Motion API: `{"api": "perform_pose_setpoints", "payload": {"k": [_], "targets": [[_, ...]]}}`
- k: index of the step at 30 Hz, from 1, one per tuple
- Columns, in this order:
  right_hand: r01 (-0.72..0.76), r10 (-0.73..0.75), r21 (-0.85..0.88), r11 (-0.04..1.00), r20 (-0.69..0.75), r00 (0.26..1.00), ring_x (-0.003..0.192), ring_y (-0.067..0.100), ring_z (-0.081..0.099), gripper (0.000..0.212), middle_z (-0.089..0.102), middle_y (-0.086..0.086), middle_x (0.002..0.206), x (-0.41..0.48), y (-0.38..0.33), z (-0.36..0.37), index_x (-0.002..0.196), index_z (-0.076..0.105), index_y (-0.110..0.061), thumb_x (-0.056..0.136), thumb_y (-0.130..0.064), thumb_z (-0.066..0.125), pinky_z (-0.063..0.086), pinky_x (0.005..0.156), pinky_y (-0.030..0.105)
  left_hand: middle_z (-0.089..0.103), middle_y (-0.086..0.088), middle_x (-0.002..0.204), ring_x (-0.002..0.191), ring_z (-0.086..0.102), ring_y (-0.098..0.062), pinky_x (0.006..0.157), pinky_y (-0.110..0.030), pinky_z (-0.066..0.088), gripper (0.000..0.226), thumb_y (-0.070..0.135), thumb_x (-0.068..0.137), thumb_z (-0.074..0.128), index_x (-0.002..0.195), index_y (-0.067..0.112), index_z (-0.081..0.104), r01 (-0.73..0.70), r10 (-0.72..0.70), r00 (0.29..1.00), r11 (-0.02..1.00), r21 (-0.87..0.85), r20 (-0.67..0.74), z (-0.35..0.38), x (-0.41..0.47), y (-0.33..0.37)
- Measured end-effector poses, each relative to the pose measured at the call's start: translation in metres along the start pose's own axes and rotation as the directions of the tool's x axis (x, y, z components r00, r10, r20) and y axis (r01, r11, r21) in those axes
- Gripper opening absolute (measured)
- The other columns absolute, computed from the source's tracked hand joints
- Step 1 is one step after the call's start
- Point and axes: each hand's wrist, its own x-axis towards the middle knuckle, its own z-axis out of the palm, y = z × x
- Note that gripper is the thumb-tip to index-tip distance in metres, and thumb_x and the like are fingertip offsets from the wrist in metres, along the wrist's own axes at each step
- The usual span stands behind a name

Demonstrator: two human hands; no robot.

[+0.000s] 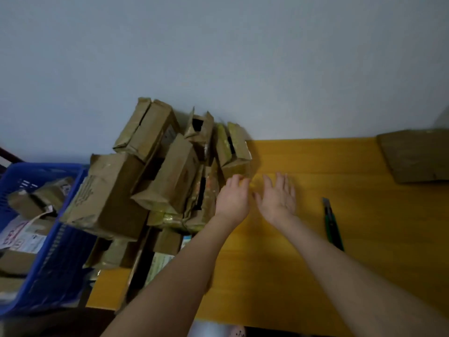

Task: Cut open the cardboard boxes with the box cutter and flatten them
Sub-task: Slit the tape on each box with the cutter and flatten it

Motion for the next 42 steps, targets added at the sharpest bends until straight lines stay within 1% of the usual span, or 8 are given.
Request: {"api": "perform_pose_setpoints", "payload": {"k": [4, 9, 14, 20, 28, 33, 38, 42], "targets": [[0.049, -0.049, 0.023, 0.999, -0.010, 0.999, 0.148, 0.030, -0.002, 0.059, 0.003, 0.011, 0.160, -0.012, -0.036, 0.002, 0.151, 0.018, -0.024, 0.099, -0.039, 0.042, 0.009, 0.120, 0.044, 0.061, -0.014, 0.113, 0.102, 0.060, -0.032, 0.080, -0.040, 0.053, 0.046, 0.020, 0.073, 0.075, 0.115, 0.005, 0.062, -0.011, 0.020, 0.977, 0.999, 0.047, -0.211, -0.026, -0.013, -0.023], [0.147, -0.149, 0.107, 0.983, 0.006, 0.989, 0.148, 0.032, -0.001, 0.061, 0.004, 0.011, 0.160, -0.022, -0.075, 0.005, 0.152, 0.018, -0.022, 0.099, -0.040, 0.043, 0.013, 0.119, 0.044, 0.058, -0.015, 0.121, 0.114, 0.054, -0.032, 0.093, -0.043, 0.046, 0.047, 0.016, 0.078, 0.067, 0.123, 0.006, 0.058, 0.130, -0.096, 0.919, 0.989, 0.066, -0.382, -0.064, -0.028, -0.057], [0.186, -0.195, 0.197, 0.962, 0.026, 0.980, 0.148, 0.030, 0.001, 0.062, 0.005, 0.008, 0.160, -0.033, -0.104, 0.011, 0.152, 0.018, -0.022, 0.099, -0.041, 0.044, 0.020, 0.118, 0.044, 0.049, -0.018, 0.133, 0.128, 0.044, -0.035, 0.105, -0.046, 0.037, 0.055, 0.013, 0.084, 0.059, 0.137, 0.002, 0.046, 0.260, -0.209, 0.889, 0.963, 0.074, -0.408, -0.092, -0.049, -0.094], [0.160, -0.194, 0.402, 0.901, 0.045, 0.980, 0.133, 0.030, 0.041, 0.066, 0.019, 0.007, 0.156, -0.038, -0.137, 0.008, 0.152, 0.019, -0.020, 0.097, -0.043, 0.049, 0.044, 0.099, 0.041, 0.040, -0.014, 0.144, 0.134, 0.038, -0.029, 0.108, -0.039, 0.036, 0.054, 0.017, 0.096, 0.049, 0.146, 0.005, 0.033, 0.444, -0.480, 0.827, 0.877, -0.184, -0.292, -0.120, -0.058, -0.124], [-0.296, 0.002, 0.789, 0.539, 0.350, 0.937, 0.126, 0.027, 0.048, 0.068, 0.039, 0.008, 0.148, -0.031, -0.177, 0.024, 0.149, 0.031, -0.014, 0.095, -0.052, 0.048, 0.051, 0.093, 0.035, 0.061, -0.012, 0.110, 0.093, 0.060, -0.029, 0.071, -0.037, 0.050, 0.021, 0.021, 0.098, 0.045, 0.111, 0.007, 0.052, 0.528, -0.528, 0.849, 0.842, -0.111, 0.030, -0.133, -0.043, -0.154], [-0.355, 0.064, 0.861, 0.363, 0.357, 0.932, 0.121, 0.026, 0.051, 0.056, 0.048, 0.006, 0.141, -0.034, -0.191, 0.032, 0.142, 0.044, -0.017, 0.095, -0.048, 0.051, 0.049, 0.083, 0.031, 0.065, -0.011, 0.095, 0.076, 0.059, -0.025, 0.061, -0.032, 0.045, 0.015, 0.004, 0.096, 0.044, 0.089, 0.009, 0.056, 0.337, -0.339, 0.940, 0.917, 0.211, -0.028, -0.153, -0.044, -0.156], [-0.229, 0.253, 0.973, 0.019, 0.217, 0.943, 0.112, 0.022, 0.058, 0.048, 0.061, 0.005, 0.128, -0.036, -0.182, 0.018, 0.134, 0.054, -0.016, 0.095, -0.044, 0.054, 0.049, 0.090, 0.033, 0.054, -0.008, 0.083, 0.074, 0.052, -0.025, 0.061, -0.034, 0.042, 0.019, 0.018, 0.101, 0.038, 0.090, 0.009, 0.050, 0.175, -0.158, 0.954, 0.984, 0.046, -0.253, -0.192, -0.032, -0.142], [-0.247, 0.171, 0.962, -0.113, 0.264, 0.949, 0.112, 0.024, 0.058, 0.059, 0.060, 0.003, 0.126, -0.043, -0.160, -0.015, 0.131, 0.052, -0.023, 0.083, -0.054, 0.067, 0.050, 0.071, 0.035, 0.055, -0.008, 0.086, 0.078, 0.053, -0.026, 0.065, -0.034, 0.042, 0.024, 0.019, 0.100, 0.034, 0.093, 0.006, 0.052, 0.144, -0.229, 0.930, 0.947, -0.286, -0.288, -0.210, -0.013, -0.133]]}}
